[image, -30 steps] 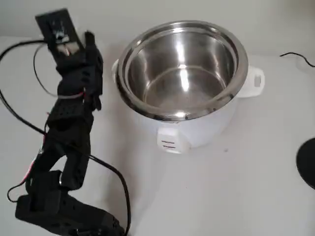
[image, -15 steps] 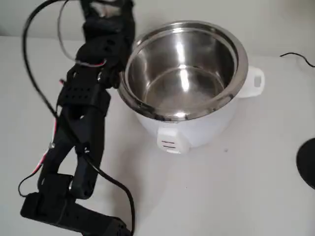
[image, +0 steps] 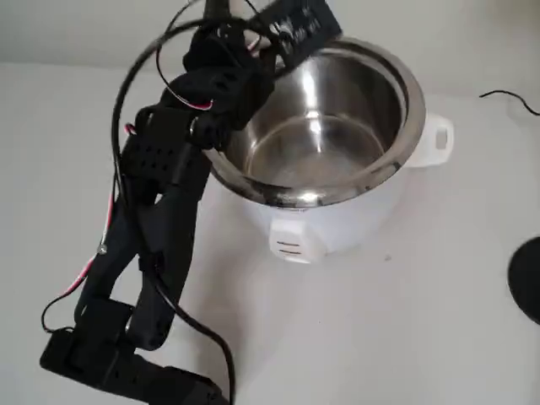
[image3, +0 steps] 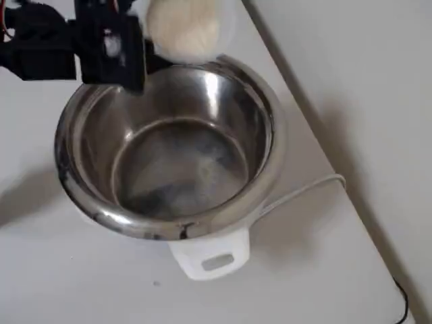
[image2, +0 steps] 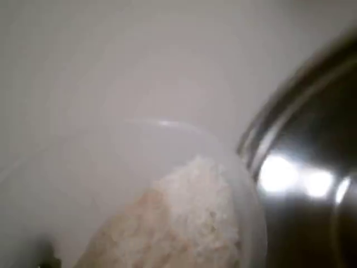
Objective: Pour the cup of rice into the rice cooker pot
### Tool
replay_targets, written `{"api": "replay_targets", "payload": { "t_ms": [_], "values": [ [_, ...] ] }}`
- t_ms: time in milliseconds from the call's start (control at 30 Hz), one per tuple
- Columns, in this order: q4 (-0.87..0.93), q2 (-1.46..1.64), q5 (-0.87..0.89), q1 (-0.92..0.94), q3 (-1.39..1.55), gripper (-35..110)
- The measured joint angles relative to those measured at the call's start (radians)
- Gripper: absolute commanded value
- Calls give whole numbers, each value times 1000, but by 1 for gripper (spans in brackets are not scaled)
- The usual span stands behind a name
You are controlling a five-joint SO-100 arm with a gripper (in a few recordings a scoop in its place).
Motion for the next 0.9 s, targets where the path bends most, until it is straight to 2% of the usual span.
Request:
{"api": "replay_targets", "payload": {
  "t_ms": [167, 533, 900],
  "values": [
    [49, 0, 284, 0, 0, 21],
    [176, 2, 739, 9, -123, 19],
    [236, 21, 974, -3, -143, 19]
  ]
}}
